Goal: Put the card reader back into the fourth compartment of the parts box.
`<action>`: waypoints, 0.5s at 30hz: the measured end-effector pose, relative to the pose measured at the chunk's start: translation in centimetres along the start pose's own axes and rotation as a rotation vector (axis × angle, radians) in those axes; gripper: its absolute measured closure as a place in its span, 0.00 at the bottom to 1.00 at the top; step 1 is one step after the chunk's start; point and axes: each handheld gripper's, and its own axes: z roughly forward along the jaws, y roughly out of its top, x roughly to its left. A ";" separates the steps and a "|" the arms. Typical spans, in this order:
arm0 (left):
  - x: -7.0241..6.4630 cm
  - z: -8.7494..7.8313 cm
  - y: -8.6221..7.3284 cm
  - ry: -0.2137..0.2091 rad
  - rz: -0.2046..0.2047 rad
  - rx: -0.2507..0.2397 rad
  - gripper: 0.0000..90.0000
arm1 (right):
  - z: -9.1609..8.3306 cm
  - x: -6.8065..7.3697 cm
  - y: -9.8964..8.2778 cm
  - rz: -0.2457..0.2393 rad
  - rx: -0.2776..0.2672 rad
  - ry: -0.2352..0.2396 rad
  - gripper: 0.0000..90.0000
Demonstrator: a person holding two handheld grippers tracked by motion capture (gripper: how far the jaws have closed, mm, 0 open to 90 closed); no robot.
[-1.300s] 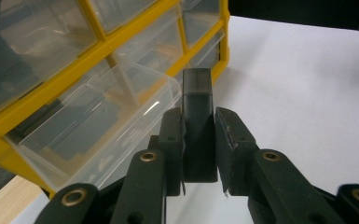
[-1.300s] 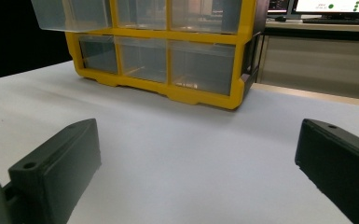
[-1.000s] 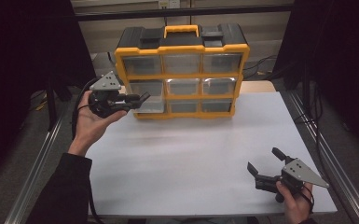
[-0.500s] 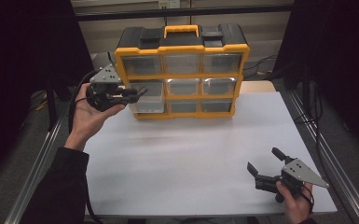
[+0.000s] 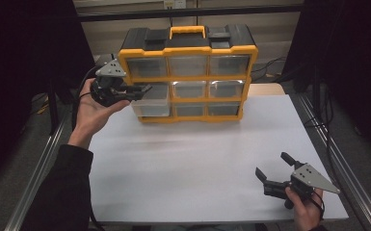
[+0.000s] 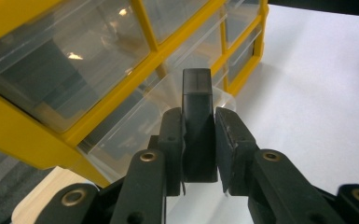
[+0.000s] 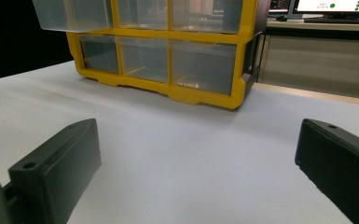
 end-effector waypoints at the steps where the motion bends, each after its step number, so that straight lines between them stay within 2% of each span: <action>1: 0.2 0.1 0.0 0.001 0.001 0.006 0.82 | 0.0 0.0 0.0 0.001 0.001 0.000 0.00; 15: 1.5 1.5 0.5 -0.009 -0.002 0.086 0.82 | 0.0 0.0 0.0 0.000 0.001 0.001 0.00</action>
